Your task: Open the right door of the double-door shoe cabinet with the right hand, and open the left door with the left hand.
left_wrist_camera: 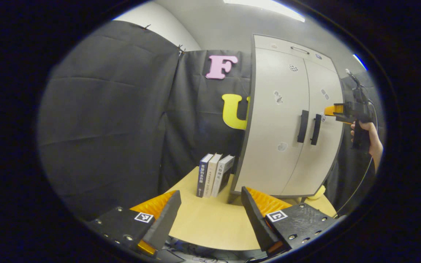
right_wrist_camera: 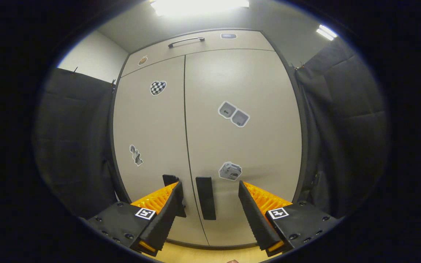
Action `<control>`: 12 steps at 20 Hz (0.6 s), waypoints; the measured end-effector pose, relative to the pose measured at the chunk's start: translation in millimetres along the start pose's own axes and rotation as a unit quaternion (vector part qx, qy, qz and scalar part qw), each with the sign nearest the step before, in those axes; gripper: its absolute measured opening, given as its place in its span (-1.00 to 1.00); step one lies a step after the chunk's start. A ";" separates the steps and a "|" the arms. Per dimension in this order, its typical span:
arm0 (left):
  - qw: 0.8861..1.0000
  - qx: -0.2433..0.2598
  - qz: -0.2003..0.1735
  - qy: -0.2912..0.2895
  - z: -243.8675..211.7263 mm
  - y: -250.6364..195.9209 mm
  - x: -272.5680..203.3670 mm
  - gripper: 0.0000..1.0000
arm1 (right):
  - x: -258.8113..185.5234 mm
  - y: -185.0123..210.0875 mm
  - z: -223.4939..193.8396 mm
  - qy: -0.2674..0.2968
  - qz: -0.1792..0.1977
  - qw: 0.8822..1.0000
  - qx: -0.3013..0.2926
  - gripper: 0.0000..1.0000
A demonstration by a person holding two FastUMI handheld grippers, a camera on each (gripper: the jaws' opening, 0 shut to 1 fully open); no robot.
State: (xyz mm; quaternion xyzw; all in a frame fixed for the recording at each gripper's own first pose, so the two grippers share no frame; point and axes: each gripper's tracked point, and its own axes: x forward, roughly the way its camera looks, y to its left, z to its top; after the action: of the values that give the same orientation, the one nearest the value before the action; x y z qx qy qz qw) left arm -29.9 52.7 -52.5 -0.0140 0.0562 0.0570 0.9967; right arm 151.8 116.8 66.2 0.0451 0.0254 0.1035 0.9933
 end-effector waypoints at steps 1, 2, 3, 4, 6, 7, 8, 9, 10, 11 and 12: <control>1.000 0.003 0.007 0.003 -4.4 4.9 -1.9 0.90 | 10.1 2.9 -5.7 0.010 0.002 1.000 0.000 0.91; 1.000 0.005 0.010 0.010 -8.9 9.7 -4.4 0.90 | 19.2 3.7 -13.5 0.025 0.001 1.000 -0.003 0.91; 1.000 0.003 0.014 0.021 -16.0 14.3 -6.3 0.90 | 26.8 2.7 -21.1 0.038 -0.005 0.999 -0.007 0.92; 0.999 -0.002 0.019 0.028 -20.9 20.5 -7.0 0.92 | 34.2 1.9 -25.0 0.042 -0.011 0.999 -0.009 0.92; 0.999 -0.015 0.028 0.036 -24.9 30.1 -9.3 0.90 | 45.3 -0.4 -34.5 0.054 -0.022 0.998 -0.012 0.92; 0.999 -0.020 0.032 0.035 -25.7 34.4 -10.5 0.90 | 50.2 -1.0 -37.4 0.059 -0.026 0.998 -0.012 0.92; 0.998 -0.023 0.037 0.035 -25.5 40.0 -11.6 0.90 | 54.4 -2.9 -39.5 0.060 -0.032 0.998 -0.014 0.86; 0.998 -0.023 0.041 0.035 -27.7 43.1 -12.5 0.90 | 58.8 -3.0 -41.0 0.058 -0.035 0.998 -0.017 0.86; 0.998 -0.023 0.044 0.036 -28.4 46.6 -11.7 0.90 | 64.0 -5.2 -44.0 0.062 -0.042 0.997 -0.023 0.86; 0.998 -0.024 0.047 0.038 -30.1 48.3 -11.7 0.90 | 66.9 -5.0 -50.0 0.071 -0.044 0.996 -0.029 0.90; 0.998 -0.026 0.047 0.038 -30.5 49.5 -10.9 0.90 | 69.6 -4.2 -54.6 0.081 -0.043 0.995 -0.030 0.87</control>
State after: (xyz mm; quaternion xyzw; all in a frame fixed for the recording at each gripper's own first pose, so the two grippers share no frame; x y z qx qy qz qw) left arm -49.7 99.6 -82.7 -0.0395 0.0934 0.1043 0.9894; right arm 217.4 131.8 8.6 0.0051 0.1045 0.0644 0.9924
